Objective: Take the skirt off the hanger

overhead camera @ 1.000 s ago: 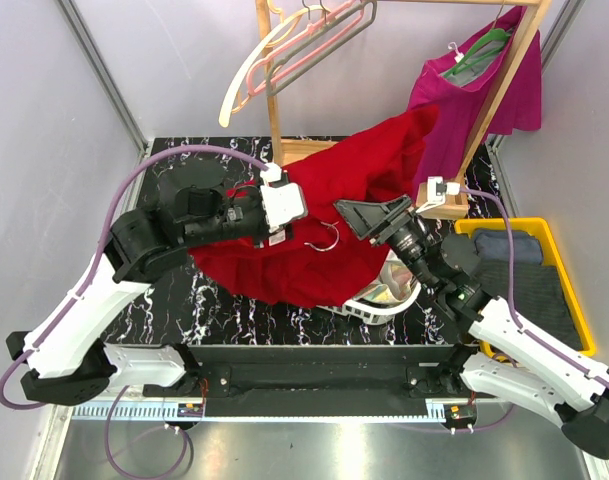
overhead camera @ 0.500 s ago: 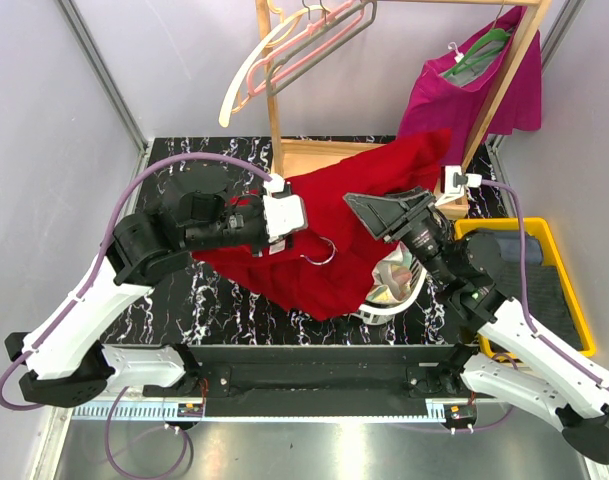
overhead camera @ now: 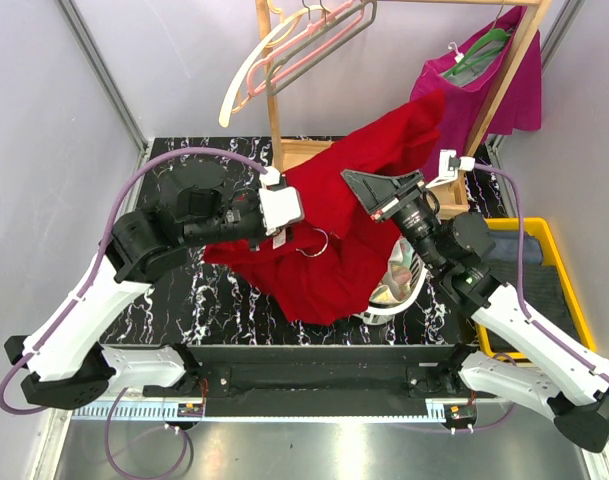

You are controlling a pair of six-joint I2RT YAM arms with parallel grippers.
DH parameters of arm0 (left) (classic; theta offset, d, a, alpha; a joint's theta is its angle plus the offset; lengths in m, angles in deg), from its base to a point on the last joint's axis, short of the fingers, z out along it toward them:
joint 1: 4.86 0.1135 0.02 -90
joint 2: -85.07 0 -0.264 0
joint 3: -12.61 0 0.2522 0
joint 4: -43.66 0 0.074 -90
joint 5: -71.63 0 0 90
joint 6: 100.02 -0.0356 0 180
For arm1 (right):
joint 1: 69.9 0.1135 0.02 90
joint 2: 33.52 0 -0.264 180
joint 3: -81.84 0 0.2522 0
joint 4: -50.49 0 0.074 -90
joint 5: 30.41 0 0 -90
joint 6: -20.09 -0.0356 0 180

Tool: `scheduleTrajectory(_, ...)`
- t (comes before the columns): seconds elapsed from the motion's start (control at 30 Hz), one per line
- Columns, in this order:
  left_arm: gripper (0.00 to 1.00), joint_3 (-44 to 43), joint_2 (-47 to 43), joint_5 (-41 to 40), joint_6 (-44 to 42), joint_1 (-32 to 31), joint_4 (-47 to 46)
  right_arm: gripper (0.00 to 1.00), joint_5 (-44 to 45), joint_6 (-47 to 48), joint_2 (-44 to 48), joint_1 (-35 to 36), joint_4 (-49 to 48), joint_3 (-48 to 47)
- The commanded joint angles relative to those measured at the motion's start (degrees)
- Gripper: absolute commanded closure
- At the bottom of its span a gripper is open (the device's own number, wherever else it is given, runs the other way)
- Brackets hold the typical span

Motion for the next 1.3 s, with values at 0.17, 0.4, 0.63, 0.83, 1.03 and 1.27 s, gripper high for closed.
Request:
scheduleTrajectory(0.17,0.58,-0.5,-2.7,4.8,-1.0,-0.4,-4.8,1.00,2.8,6.0,-0.6,-1.5,-3.8,-4.8)
scheduleTrajectory(0.4,0.12,-0.9,-2.7,7.6,0.9,-0.2,-4.9,1.00,2.6,5.9,-0.1,-1.5,-4.4,-4.7)
scheduleTrajectory(0.63,0.18,3.0,-3.4,11.2,7.1,0.8,-5.4,1.00,3.3,5.7,-0.3,-1.5,-5.0,-5.6)
scheduleTrajectory(0.83,0.21,8.8,-4.2,9.9,10.6,0.8,-8.7,1.00,2.0,4.5,-1.7,-1.5,-7.7,-7.1)
scheduleTrajectory(1.03,0.23,11.8,-3.0,10.3,12.6,0.8,-11.7,1.00,0.9,4.1,-2.9,-1.5,-9.4,-8.5)
scheduleTrajectory(1.27,0.33,14.8,-3.2,7.8,11.9,0.8,-12.4,1.00,0.0,4.2,-3.4,-1.4,-10.0,-10.1)
